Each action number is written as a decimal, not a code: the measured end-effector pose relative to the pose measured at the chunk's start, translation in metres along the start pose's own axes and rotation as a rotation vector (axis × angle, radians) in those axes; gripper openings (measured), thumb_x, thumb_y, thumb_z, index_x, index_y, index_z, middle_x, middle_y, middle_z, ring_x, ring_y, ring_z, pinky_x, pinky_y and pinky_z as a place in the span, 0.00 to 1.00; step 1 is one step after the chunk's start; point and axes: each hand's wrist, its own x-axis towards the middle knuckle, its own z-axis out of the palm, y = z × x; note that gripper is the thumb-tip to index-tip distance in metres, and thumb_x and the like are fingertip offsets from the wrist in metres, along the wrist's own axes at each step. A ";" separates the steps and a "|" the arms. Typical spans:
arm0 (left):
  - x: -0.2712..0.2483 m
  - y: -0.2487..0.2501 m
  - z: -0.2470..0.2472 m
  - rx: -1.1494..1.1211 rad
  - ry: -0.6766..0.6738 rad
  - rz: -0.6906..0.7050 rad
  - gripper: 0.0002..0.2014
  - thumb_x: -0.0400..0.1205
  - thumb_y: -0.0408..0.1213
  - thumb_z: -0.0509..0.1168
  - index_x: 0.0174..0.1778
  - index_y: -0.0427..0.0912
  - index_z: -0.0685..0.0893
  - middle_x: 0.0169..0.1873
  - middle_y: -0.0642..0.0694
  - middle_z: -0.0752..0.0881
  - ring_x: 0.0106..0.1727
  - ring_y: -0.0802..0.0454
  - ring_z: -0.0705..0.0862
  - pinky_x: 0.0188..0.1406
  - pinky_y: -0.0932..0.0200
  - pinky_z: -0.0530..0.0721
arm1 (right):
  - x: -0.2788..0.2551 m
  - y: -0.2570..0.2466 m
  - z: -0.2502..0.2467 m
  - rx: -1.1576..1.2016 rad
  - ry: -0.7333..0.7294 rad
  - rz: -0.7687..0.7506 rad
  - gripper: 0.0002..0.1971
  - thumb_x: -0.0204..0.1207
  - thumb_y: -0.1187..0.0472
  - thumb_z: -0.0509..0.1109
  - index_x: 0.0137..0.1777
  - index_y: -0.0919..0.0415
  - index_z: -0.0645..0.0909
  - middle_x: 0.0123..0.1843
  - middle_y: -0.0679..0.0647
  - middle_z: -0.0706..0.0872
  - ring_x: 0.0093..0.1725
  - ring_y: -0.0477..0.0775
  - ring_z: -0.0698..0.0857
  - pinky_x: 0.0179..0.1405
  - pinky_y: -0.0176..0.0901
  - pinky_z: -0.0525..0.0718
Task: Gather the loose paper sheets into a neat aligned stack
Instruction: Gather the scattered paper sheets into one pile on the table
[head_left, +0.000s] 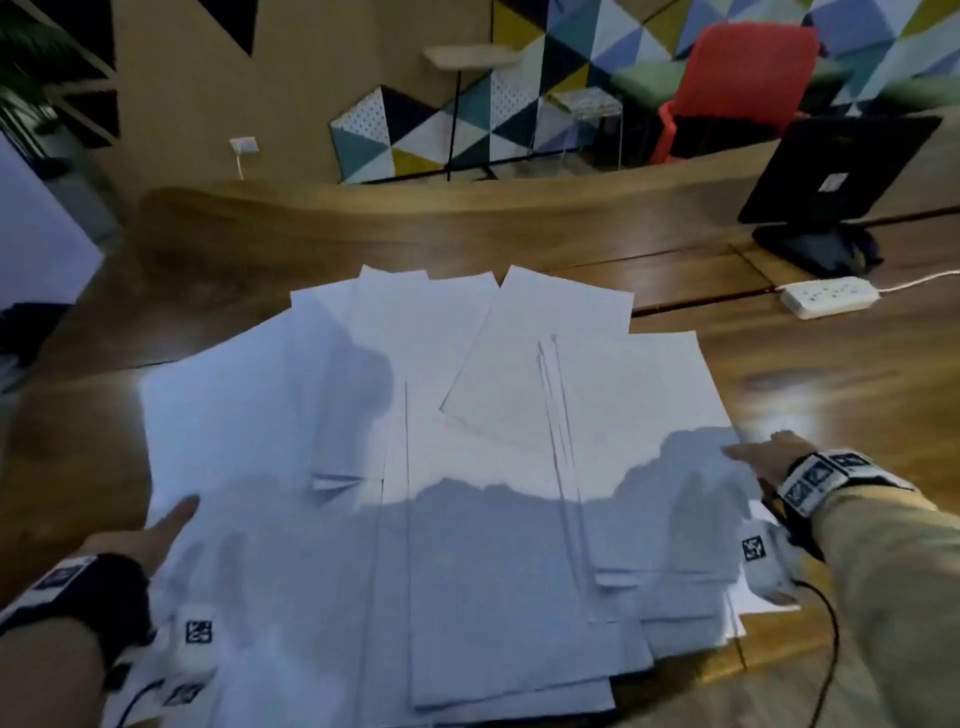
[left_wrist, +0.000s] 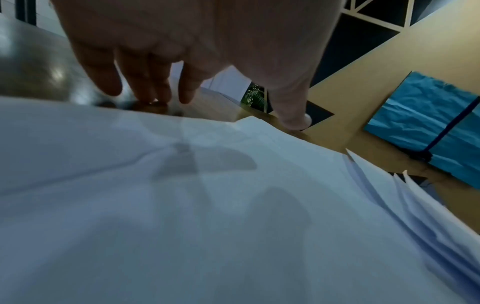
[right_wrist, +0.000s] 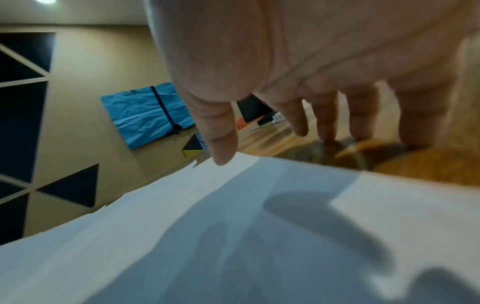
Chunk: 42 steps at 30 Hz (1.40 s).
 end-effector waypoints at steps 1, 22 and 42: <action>-0.016 0.012 -0.002 -0.021 -0.041 0.008 0.62 0.51 0.75 0.68 0.69 0.25 0.70 0.65 0.24 0.79 0.54 0.26 0.82 0.59 0.33 0.80 | 0.001 -0.001 0.005 -0.004 -0.007 0.002 0.32 0.76 0.49 0.68 0.70 0.74 0.72 0.64 0.74 0.80 0.53 0.68 0.80 0.57 0.55 0.79; -0.060 0.104 0.053 -0.117 -0.139 0.266 0.40 0.59 0.61 0.76 0.61 0.38 0.80 0.56 0.38 0.86 0.54 0.37 0.84 0.52 0.48 0.80 | 0.029 -0.087 0.058 -0.102 0.025 -0.037 0.58 0.47 0.25 0.69 0.77 0.55 0.65 0.71 0.64 0.75 0.64 0.68 0.78 0.62 0.59 0.80; -0.015 0.131 0.083 -0.289 -0.359 0.298 0.31 0.69 0.53 0.69 0.61 0.33 0.81 0.59 0.33 0.85 0.59 0.34 0.83 0.66 0.38 0.78 | 0.021 -0.154 0.073 0.088 -0.048 -0.107 0.37 0.64 0.47 0.77 0.68 0.69 0.72 0.52 0.61 0.81 0.50 0.65 0.81 0.51 0.53 0.81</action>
